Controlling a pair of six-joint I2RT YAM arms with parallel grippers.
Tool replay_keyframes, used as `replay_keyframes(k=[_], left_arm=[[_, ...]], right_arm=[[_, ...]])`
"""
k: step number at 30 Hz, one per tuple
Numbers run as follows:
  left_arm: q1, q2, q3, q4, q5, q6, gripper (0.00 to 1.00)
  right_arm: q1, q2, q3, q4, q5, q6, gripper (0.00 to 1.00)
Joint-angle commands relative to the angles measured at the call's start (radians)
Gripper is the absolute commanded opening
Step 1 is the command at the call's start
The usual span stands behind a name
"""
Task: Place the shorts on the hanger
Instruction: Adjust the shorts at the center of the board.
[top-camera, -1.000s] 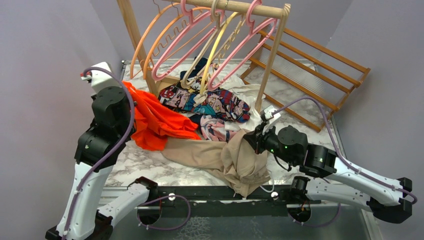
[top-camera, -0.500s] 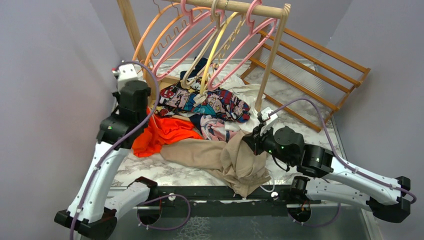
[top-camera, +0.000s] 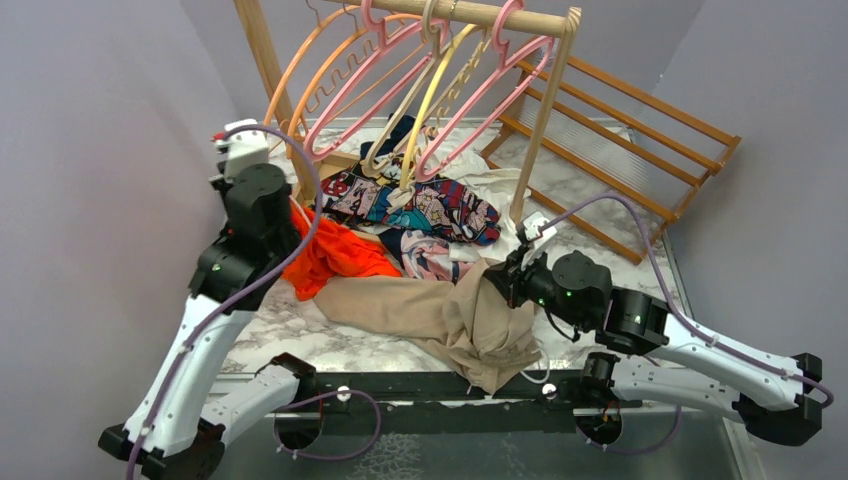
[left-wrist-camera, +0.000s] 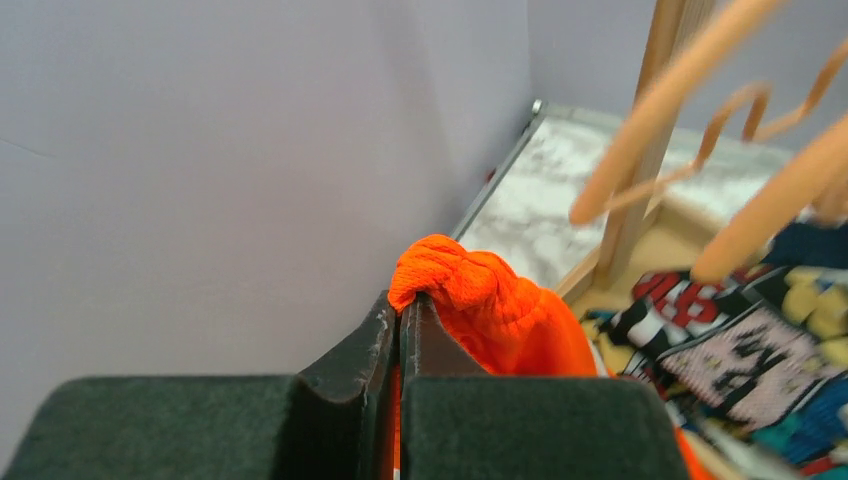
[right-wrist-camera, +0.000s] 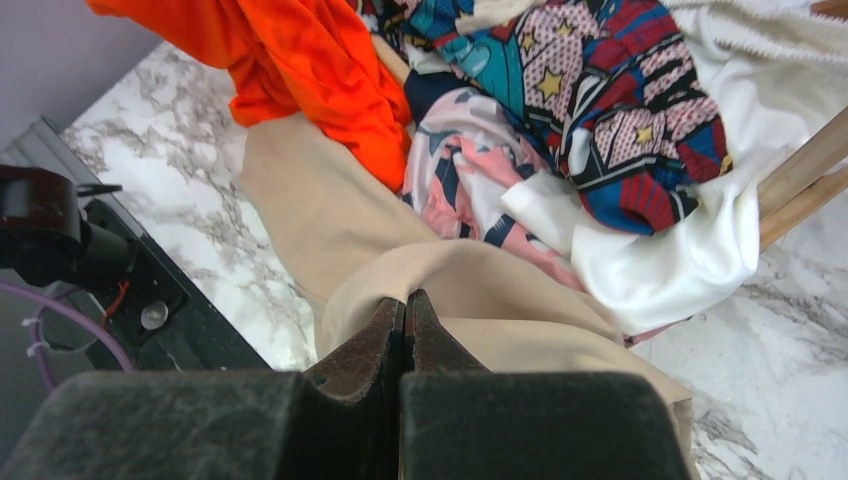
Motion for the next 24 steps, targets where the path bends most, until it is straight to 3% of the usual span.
replay_keyframes(k=[1, 5, 6, 7, 9, 11, 13, 20, 24], left_arm=[[0.02, -0.029, -0.169, 0.028, -0.029, -0.004, 0.0], [0.046, -0.041, -0.284, -0.085, 0.165, -0.189, 0.01], [0.049, -0.038, -0.31, -0.107, 0.231, -0.235, 0.06], [0.049, -0.033, -0.333, -0.121, 0.29, -0.27, 0.16], [0.049, -0.033, -0.375, -0.127, 0.427, -0.332, 0.53], [0.05, -0.044, -0.405, -0.125, 0.529, -0.373, 0.82], [0.049, -0.066, -0.427, -0.125, 0.634, -0.395, 0.98], [0.048, -0.235, -0.492, -0.064, 1.055, -0.419, 0.99], [0.043, -0.246, -0.548, -0.034, 1.196, -0.438, 0.99]], right_arm=[[0.003, -0.017, -0.055, 0.039, -0.034, 0.035, 0.01], [0.003, -0.013, -0.081, 0.029, -0.045, 0.067, 0.01], [0.003, -0.013, -0.088, 0.026, -0.047, 0.073, 0.01], [0.003, -0.013, -0.095, 0.026, -0.049, 0.08, 0.01], [0.003, -0.014, -0.106, 0.025, -0.051, 0.09, 0.01], [0.003, -0.014, -0.114, 0.021, -0.052, 0.098, 0.01], [0.003, -0.013, -0.116, 0.011, -0.051, 0.104, 0.01], [0.003, 0.003, -0.125, 0.012, -0.032, 0.127, 0.01], [0.003, 0.089, -0.106, 0.065, -0.03, 0.159, 0.01]])
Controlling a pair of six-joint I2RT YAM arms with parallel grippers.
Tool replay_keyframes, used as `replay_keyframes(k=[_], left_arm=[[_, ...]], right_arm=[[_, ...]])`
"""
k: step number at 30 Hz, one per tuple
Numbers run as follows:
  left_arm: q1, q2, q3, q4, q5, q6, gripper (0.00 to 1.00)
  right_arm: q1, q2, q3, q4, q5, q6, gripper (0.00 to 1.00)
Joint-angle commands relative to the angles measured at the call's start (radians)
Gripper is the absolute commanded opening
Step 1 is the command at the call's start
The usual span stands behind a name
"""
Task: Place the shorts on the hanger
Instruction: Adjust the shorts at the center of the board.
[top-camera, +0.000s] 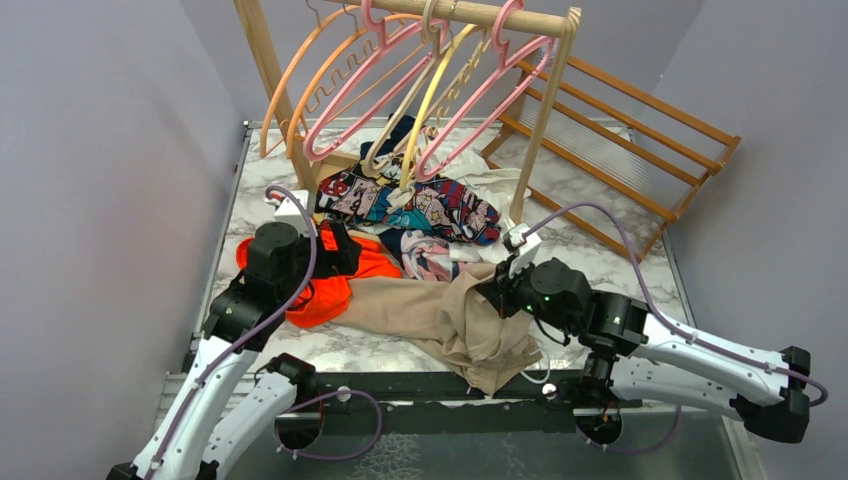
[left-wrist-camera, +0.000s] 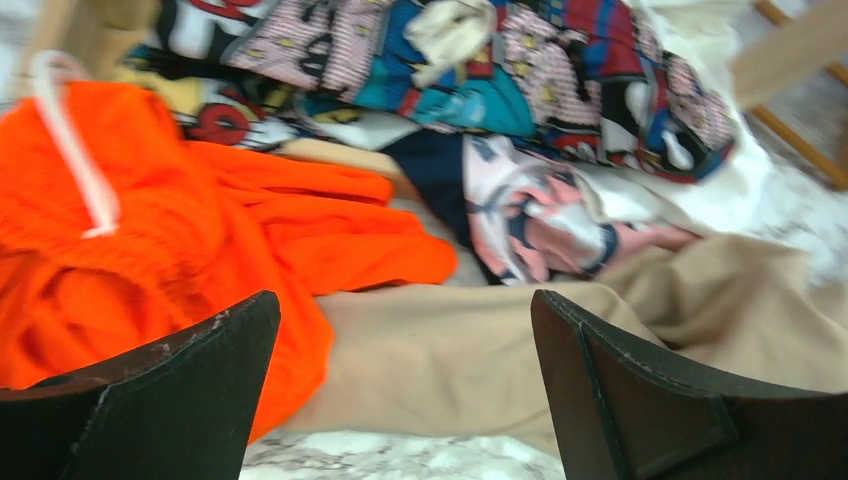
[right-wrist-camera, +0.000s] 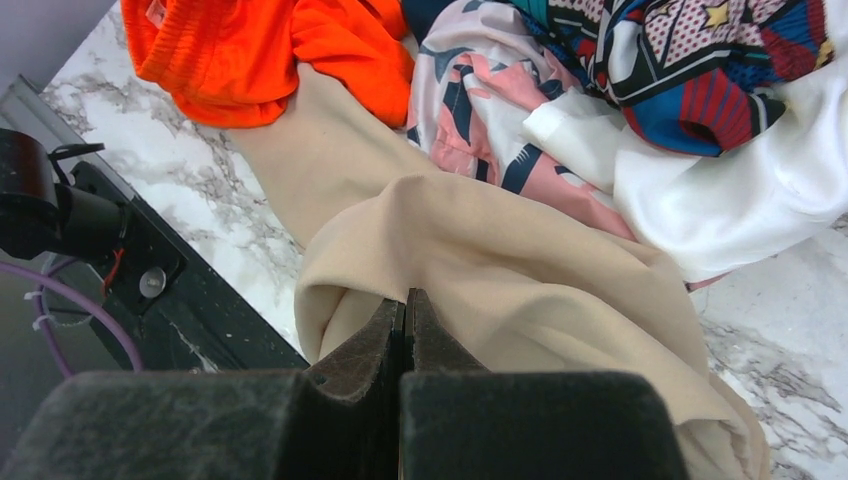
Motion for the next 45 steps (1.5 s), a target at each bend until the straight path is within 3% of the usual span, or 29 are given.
replay_keyframes(k=[1, 3, 5, 10, 13, 18, 22, 26, 30, 34, 39, 42, 45], left_arm=[[-0.012, -0.002, -0.07, 0.075, 0.289, -0.051, 0.99], [-0.054, 0.005, -0.111, 0.116, 0.308, -0.08, 0.99], [-0.176, 0.026, -0.135, 0.154, 0.251, -0.115, 0.99], [-0.56, 0.164, -0.083, 0.175, -0.127, -0.159, 0.99], [-0.672, 0.194, -0.07, 0.188, -0.265, -0.161, 0.99], [-0.689, 0.081, -0.147, 0.258, -0.329, -0.132, 0.99], [-0.688, -0.069, -0.282, 0.421, -0.378, -0.156, 0.99], [-0.688, -0.218, -0.405, 0.584, -0.29, -0.141, 0.99], [-0.688, -0.25, -0.435, 0.585, -0.218, -0.16, 0.99], [-0.689, -0.151, -0.427, 0.581, -0.074, -0.106, 0.98], [-0.696, 0.178, -0.34, 0.597, 0.107, -0.048, 0.93], [-0.777, 0.314, -0.294, 0.647, 0.089, -0.014, 0.92], [-0.83, 0.345, -0.283, 0.708, 0.046, 0.016, 0.93]], right_arm=[[0.003, 0.097, 0.017, 0.074, 0.006, 0.048, 0.01], [0.003, 0.16, 0.042, 0.103, 0.009, 0.06, 0.01], [0.003, 0.217, 0.066, 0.133, 0.012, 0.068, 0.01], [0.003, 0.298, 0.094, 0.185, 0.031, 0.082, 0.01], [0.003, 0.305, 0.089, 0.18, 0.05, 0.088, 0.01], [-0.008, 0.291, 0.055, 0.174, 0.086, 0.089, 0.01], [-0.046, 0.304, 0.072, 0.176, 0.082, 0.104, 0.01], [-0.112, 0.291, 0.099, 0.154, 0.075, 0.141, 0.01], [-0.167, 0.227, 0.093, 0.11, 0.08, 0.159, 0.01], [-0.177, 0.134, 0.076, 0.034, 0.146, 0.173, 0.01], [-0.186, 0.053, 0.07, -0.073, 0.224, 0.196, 0.01], [-0.19, 0.052, 0.066, -0.119, 0.225, 0.222, 0.01], [-0.19, 0.035, 0.056, -0.131, 0.214, 0.237, 0.01]])
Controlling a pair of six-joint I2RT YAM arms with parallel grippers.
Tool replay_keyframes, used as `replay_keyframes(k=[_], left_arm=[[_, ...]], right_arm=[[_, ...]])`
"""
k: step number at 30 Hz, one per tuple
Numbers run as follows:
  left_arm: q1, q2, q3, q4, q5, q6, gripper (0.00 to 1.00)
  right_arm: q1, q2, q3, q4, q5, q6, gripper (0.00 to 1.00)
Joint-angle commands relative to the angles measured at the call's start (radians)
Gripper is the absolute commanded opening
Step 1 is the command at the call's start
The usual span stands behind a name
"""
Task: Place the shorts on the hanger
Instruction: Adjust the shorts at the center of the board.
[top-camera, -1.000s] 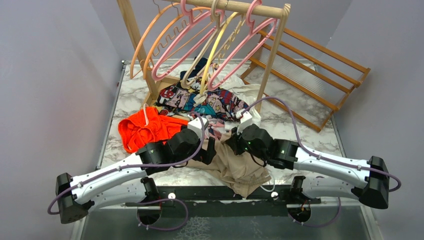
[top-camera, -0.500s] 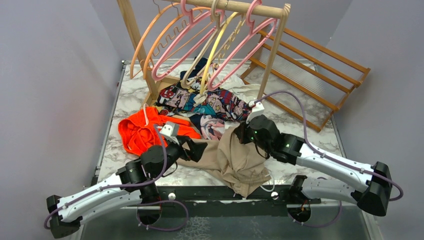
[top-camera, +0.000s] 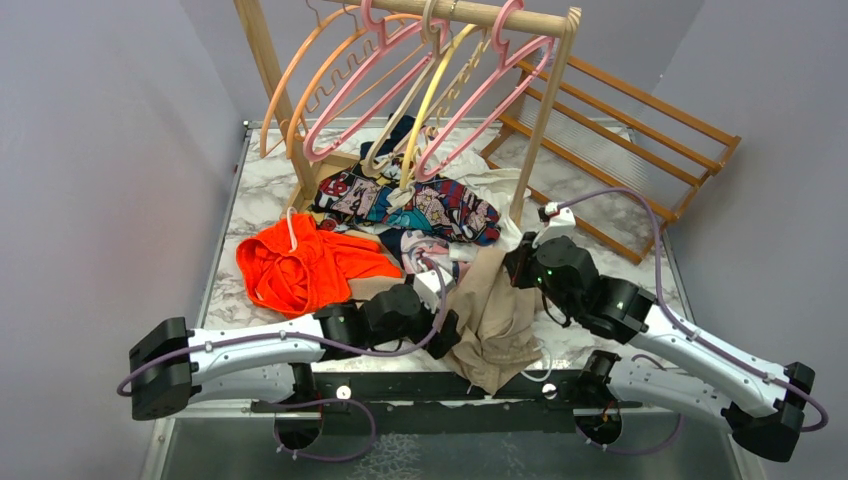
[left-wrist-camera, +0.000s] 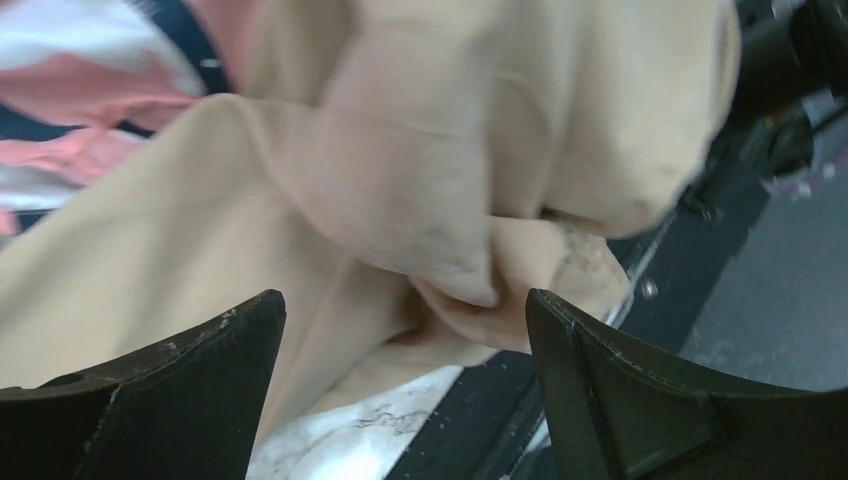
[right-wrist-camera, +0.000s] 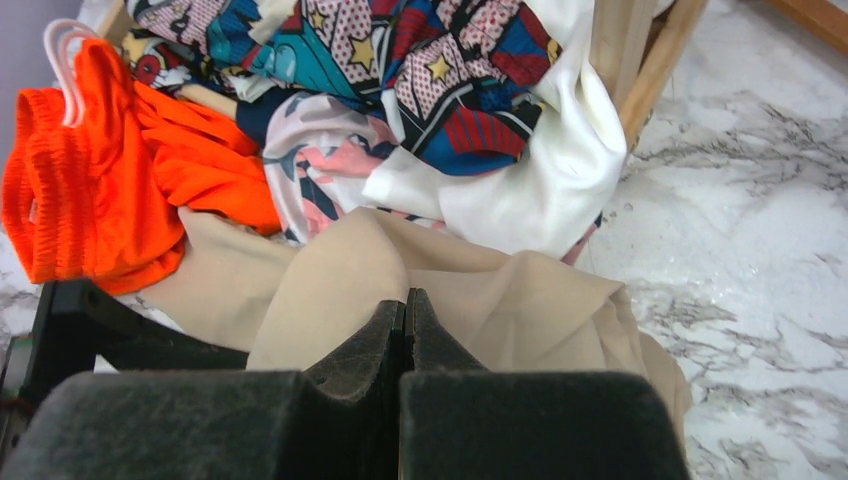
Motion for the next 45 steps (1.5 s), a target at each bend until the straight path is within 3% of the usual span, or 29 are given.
replay_keyframes(k=[1, 11, 15, 22, 26, 31, 38, 41, 45], left_arm=[[-0.063, 0.019, 0.042, 0.124, 0.022, 0.071, 0.93], [-0.063, 0.121, 0.048, 0.168, -0.033, 0.102, 0.92], [-0.063, 0.19, 0.074, 0.168, -0.084, 0.101, 0.83], [-0.062, 0.179, 0.073, 0.156, -0.154, 0.098, 0.39], [-0.062, 0.106, 0.082, 0.098, -0.227, 0.109, 0.0], [-0.062, -0.058, 0.23, -0.103, -0.361, 0.142, 0.0], [-0.062, -0.225, 0.521, -0.285, -0.377, 0.214, 0.0], [-0.062, -0.258, 0.525, -0.298, -0.379, 0.21, 0.0], [-0.062, -0.271, 0.421, -0.323, -0.385, 0.139, 0.0]], right_arm=[[-0.004, -0.026, -0.015, -0.068, 0.032, 0.039, 0.01], [-0.004, -0.039, -0.021, 0.027, -0.135, -0.018, 0.01], [-0.004, -0.032, -0.011, 0.044, -0.178, -0.031, 0.01], [-0.004, -0.047, -0.008, 0.048, -0.218, -0.068, 0.01], [-0.004, -0.047, 0.001, 0.051, -0.228, -0.085, 0.01], [-0.004, -0.023, 0.068, 0.067, -0.249, -0.12, 0.01], [-0.004, 0.065, 0.3, 0.154, -0.39, -0.129, 0.01], [-0.004, 0.104, 0.305, 0.182, -0.384, -0.122, 0.01], [-0.004, 0.137, 0.205, 0.16, -0.291, -0.068, 0.01]])
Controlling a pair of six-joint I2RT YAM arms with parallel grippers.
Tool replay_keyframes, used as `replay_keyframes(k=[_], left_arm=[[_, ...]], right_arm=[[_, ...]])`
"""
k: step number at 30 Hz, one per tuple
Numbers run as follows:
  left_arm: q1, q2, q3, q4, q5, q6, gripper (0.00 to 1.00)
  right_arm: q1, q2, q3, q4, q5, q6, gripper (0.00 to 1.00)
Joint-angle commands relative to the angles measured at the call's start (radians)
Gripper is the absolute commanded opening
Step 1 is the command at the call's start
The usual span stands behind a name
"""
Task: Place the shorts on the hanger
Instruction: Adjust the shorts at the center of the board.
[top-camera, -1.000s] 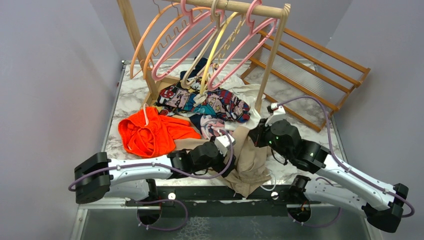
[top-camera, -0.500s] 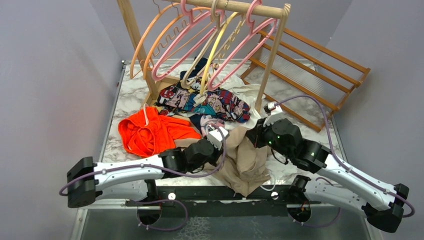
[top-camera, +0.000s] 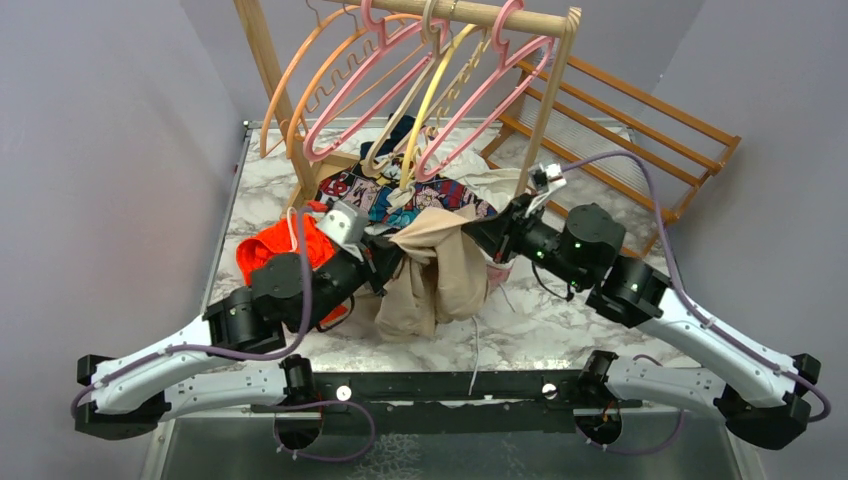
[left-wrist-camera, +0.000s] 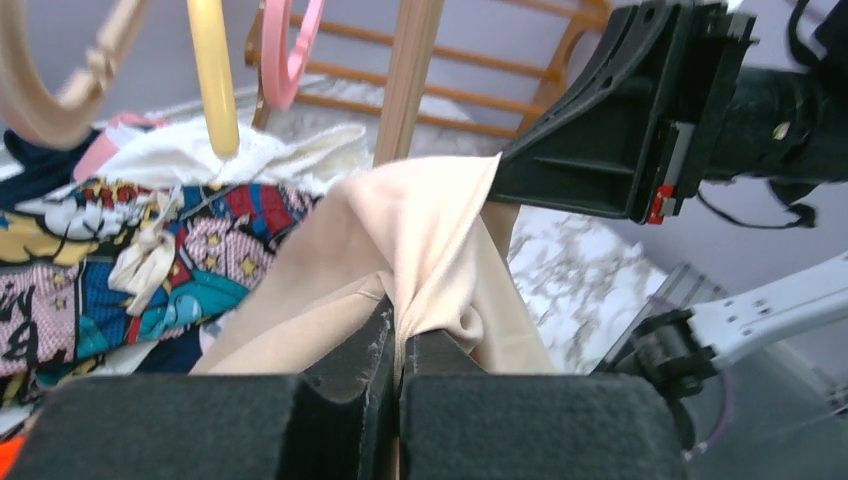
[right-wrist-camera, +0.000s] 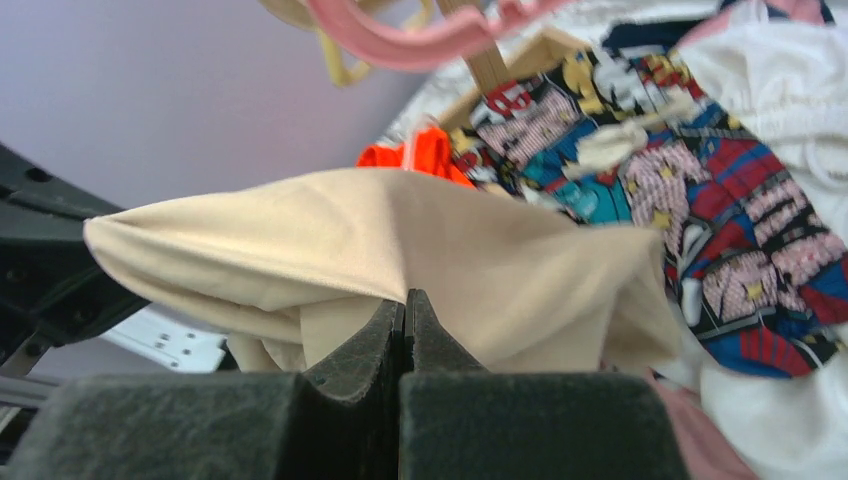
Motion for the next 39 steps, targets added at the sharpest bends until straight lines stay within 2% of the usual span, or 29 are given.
replay_keyframes(k=[1, 2, 4, 10, 14, 18, 22, 26, 32, 39], left_arm=[[0.0, 0.011, -0.122, -0.095, -0.041, -0.064, 0.0], [0.0, 0.012, -0.153, -0.102, -0.046, -0.092, 0.0], [0.001, 0.013, -0.224, -0.114, -0.065, -0.145, 0.0], [0.0, 0.042, -0.313, -0.157, -0.162, -0.252, 0.0], [0.004, 0.084, -0.308, -0.157, -0.222, -0.239, 0.0], [0.051, 0.171, -0.322, -0.119, -0.242, -0.181, 0.0], [0.23, 0.29, -0.313, -0.096, -0.157, -0.165, 0.0], [0.358, 0.312, -0.304, -0.065, -0.084, -0.173, 0.0], [0.413, 0.309, -0.297, -0.069, -0.069, -0.179, 0.0], [0.433, 0.324, -0.278, -0.086, -0.048, -0.179, 0.0]], right_arm=[[-0.01, 0.044, -0.121, -0.045, 0.095, 0.044, 0.01], [-0.01, 0.045, -0.152, -0.052, 0.112, 0.056, 0.02], [-0.01, 0.045, -0.21, -0.068, 0.136, 0.069, 0.1], [-0.01, -0.009, -0.293, -0.149, 0.12, 0.046, 0.63], [-0.01, -0.079, -0.311, -0.209, 0.059, 0.002, 0.78], [-0.01, -0.112, -0.34, -0.258, -0.055, 0.003, 0.82], [-0.01, -0.112, -0.415, -0.273, -0.184, 0.067, 0.82], [-0.01, -0.13, -0.518, -0.236, -0.198, 0.158, 0.8], [-0.01, -0.147, -0.627, -0.088, -0.213, 0.236, 0.78], [-0.007, -0.01, -0.657, 0.12, -0.325, 0.23, 0.75]])
